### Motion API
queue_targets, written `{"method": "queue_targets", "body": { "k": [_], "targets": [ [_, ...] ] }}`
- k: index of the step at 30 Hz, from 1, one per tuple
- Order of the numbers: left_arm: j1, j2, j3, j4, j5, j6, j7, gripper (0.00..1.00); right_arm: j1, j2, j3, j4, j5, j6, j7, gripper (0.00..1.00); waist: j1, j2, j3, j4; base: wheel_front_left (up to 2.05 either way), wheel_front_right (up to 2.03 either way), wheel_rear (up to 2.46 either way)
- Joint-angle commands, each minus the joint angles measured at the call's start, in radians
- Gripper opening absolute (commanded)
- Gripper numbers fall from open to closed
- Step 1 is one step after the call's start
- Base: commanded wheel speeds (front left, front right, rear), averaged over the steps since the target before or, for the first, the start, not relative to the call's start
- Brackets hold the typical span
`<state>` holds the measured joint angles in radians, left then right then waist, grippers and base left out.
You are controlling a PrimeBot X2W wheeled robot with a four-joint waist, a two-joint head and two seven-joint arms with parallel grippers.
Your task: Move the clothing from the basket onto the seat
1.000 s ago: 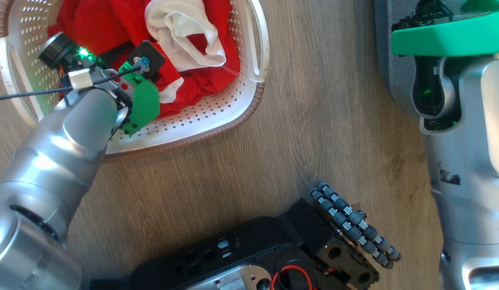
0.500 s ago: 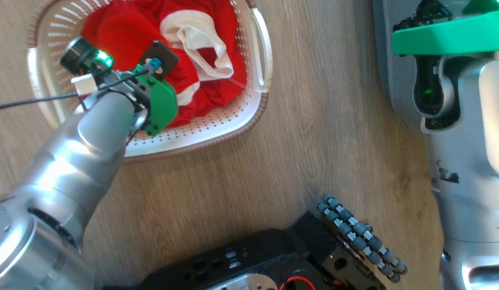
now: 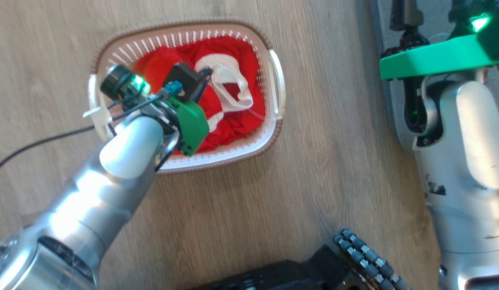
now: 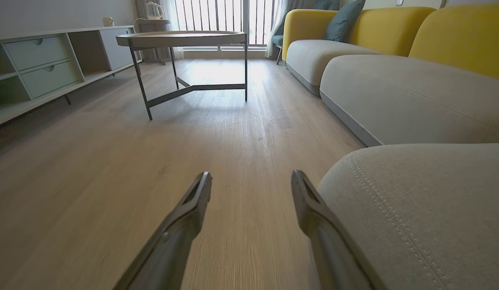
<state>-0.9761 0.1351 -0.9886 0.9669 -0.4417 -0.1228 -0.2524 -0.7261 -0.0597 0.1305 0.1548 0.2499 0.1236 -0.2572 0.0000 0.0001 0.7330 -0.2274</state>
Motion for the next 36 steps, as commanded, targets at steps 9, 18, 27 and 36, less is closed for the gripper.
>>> {"method": "queue_targets", "body": {
  "k": [9, 18, 27, 36],
  "targets": [
    [0.126, 0.011, 0.18, -0.211, 0.02, 0.028, -0.009, 0.0, 0.079, 0.009, 0.028, 0.025, -0.042, 0.007, -0.005, 1.0, 0.0, -0.0001, -0.2, 0.073, 0.0, 0.0, 0.0],
    [0.284, 0.011, 0.388, -0.367, 0.073, 0.038, -0.009, 1.0, 0.139, -0.007, 0.036, 0.07, -0.036, 0.007, -0.005, 1.0, 0.0, -0.0001, -0.347, 0.116, 0.0, 0.0, 0.0],
    [0.426, 0.004, 0.575, -0.429, 0.137, 0.055, -0.009, 1.0, 0.211, -0.026, 0.037, 0.099, -0.014, 0.007, -0.005, 1.0, 0.0, -0.0001, -0.466, 0.151, 0.0, 0.0, 0.0],
    [0.543, -0.002, 0.753, -0.501, 0.191, 0.083, -0.009, 1.0, 0.264, -0.034, 0.051, 0.112, -0.002, 0.007, -0.005, 1.0, 0.0, -0.0001, -0.546, 0.166, 0.0, 0.0, 0.0]
  ]
}}
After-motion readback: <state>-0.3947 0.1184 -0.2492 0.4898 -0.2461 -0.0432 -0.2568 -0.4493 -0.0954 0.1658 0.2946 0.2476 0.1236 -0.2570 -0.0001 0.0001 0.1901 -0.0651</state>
